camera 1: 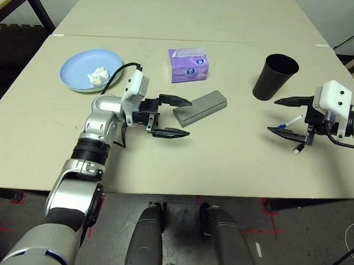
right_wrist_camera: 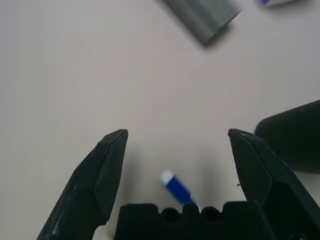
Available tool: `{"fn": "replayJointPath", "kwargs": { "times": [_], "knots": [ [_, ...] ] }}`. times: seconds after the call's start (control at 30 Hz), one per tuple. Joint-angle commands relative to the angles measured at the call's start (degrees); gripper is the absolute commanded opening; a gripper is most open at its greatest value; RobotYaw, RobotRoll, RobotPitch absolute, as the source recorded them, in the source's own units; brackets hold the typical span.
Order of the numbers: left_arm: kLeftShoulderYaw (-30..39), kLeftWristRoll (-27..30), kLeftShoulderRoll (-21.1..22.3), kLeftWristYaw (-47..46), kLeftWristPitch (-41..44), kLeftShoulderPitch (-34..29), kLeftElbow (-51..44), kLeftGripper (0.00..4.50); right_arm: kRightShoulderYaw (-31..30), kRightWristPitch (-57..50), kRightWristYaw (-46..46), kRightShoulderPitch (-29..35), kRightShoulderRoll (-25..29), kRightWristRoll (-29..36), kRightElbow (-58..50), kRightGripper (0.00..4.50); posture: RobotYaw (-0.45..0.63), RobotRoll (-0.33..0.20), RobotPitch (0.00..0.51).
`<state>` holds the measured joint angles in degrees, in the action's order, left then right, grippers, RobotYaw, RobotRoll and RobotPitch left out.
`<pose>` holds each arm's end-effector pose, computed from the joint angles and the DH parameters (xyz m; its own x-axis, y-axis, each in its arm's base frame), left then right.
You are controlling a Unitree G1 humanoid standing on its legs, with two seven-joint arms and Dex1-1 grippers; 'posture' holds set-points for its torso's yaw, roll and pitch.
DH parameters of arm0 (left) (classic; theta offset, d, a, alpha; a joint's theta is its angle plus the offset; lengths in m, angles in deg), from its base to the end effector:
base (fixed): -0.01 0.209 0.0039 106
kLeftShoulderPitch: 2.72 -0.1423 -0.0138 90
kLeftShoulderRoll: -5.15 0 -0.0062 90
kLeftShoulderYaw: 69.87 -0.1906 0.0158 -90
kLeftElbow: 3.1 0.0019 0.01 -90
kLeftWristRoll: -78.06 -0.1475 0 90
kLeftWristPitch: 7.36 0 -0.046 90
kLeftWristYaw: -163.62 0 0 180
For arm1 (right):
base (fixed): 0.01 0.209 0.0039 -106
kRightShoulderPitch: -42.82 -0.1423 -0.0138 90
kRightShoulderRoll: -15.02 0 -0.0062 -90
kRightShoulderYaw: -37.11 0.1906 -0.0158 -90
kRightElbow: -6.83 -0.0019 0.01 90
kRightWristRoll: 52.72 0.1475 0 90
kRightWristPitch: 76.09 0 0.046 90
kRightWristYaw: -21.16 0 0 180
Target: Organize and tidy the items on the table.
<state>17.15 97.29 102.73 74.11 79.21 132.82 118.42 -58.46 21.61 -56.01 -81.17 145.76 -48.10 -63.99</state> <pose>0.3484 0.1993 0.1720 -0.0313 -0.9958 -0.0857 0.9539 -0.0553 0.2949 0.2873 -0.3098 0.2257 0.4707 0.6194 -0.6283 -0.8412 0.1002 -0.5314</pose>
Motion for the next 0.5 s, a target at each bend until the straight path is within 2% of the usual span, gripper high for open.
{"fn": "replayJointPath", "kwargs": {
  "times": [0.03, 0.23, 0.5],
  "knots": [
    [-0.7, 0.5, 0.0, 0.5, 0.1, -1.2, -1.8, 4.48, -3.8, 4.8, -5.6, -2.7, 2.8, -4.3, 3.4, 4.5, 0.06, 0.0, 0.207],
    [-0.5, 0.7, 0.1, 0.2, 0.5, -1.8, -2.6, 4.48, -10.2, 12.9, -14.4, -12.2, 5.2, -11.6, 11.2, 4.5, 0.06, 0.0, 0.213],
    [-0.3, 0.8, 0.3, 0.0, 1.1, -0.7, -1.9, 4.48, -17.9, 23.2, -15.3, -19.1, 4.1, -17.3, 17.6, 4.5, 0.05, 0.0, 0.227]
  ]
}}
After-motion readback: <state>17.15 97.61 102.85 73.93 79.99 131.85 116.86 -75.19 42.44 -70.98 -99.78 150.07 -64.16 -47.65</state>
